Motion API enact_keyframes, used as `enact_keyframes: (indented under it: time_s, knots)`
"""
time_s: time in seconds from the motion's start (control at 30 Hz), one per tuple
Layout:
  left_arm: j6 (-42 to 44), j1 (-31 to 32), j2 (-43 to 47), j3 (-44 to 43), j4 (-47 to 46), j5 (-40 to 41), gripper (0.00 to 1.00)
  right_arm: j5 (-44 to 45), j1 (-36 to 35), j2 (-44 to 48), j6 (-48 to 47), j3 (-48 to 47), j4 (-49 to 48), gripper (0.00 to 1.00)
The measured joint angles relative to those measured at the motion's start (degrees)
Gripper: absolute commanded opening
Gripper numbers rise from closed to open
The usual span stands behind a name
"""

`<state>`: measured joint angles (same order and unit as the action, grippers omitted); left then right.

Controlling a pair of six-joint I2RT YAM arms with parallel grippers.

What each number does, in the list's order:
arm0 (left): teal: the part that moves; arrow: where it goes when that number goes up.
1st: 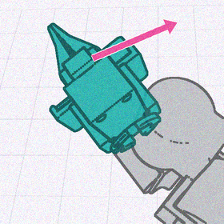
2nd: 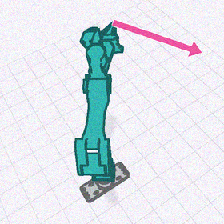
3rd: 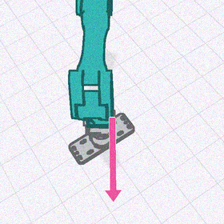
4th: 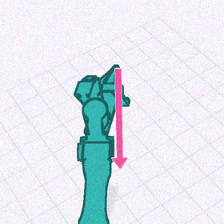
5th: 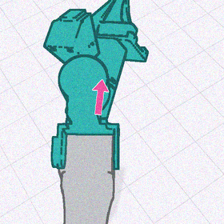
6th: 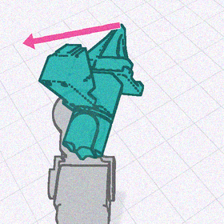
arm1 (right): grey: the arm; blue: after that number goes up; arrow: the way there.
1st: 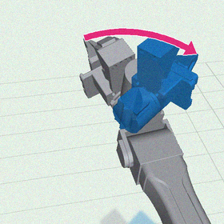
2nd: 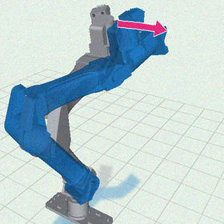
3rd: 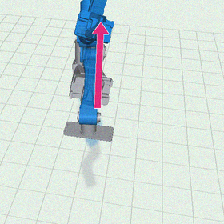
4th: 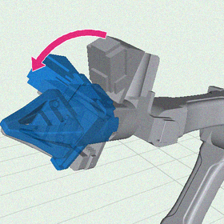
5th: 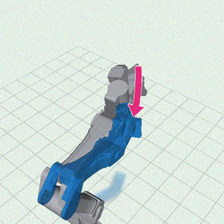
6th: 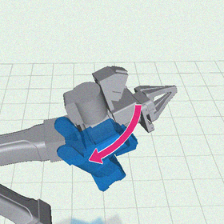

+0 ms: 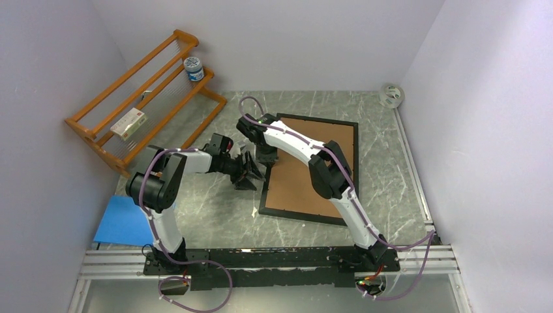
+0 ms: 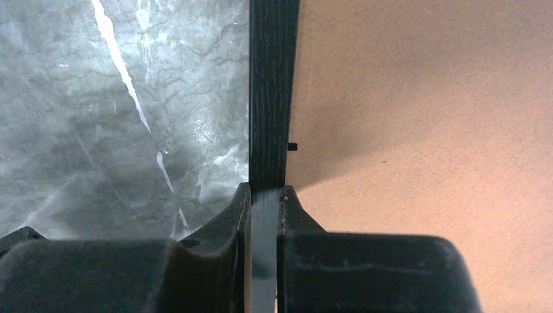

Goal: Put the photo into the frame
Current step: Turn over the photo frame at the center of the board.

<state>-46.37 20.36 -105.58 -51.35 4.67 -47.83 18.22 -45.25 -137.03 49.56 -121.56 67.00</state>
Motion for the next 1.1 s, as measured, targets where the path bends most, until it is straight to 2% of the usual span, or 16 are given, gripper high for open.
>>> enact_keyframes:
  time_s: [0.07, 0.23, 0.7, 0.83, 0.93, 1.1]
  knots:
    - [0.26, -0.02, 0.00, -0.07, 0.87, 0.81, 0.71, 0.26, -0.04, 0.11, 0.42, 0.02, 0.15, 0.00]
    - [1.11, 0.00, -0.31, -1.22, 2.03, 0.70, 0.77, 0.68, -0.15, 1.25, 1.09, 1.44, -0.59, 0.00]
    - [1.55, 1.27, -5.73, -4.42, -0.57, -6.40, 0.75, -0.59, 0.24, 5.92, 1.66, 5.88, -2.21, 0.00]
    - [0.20, 2.05, -7.50, -4.87, -2.97, -8.57, 0.70, -1.03, 0.35, 7.21, 1.66, 6.60, -2.43, 0.00]
    - [-1.44, 2.60, -8.79, -4.87, -6.86, -10.29, 0.61, -1.64, 0.52, 7.72, 1.66, 7.04, -2.62, 0.00]
    - [-10.95, 2.78, -11.85, -2.27, -22.86, -14.53, 0.45, -3.06, 0.96, 8.81, 1.64, 8.90, -4.09, 0.00]
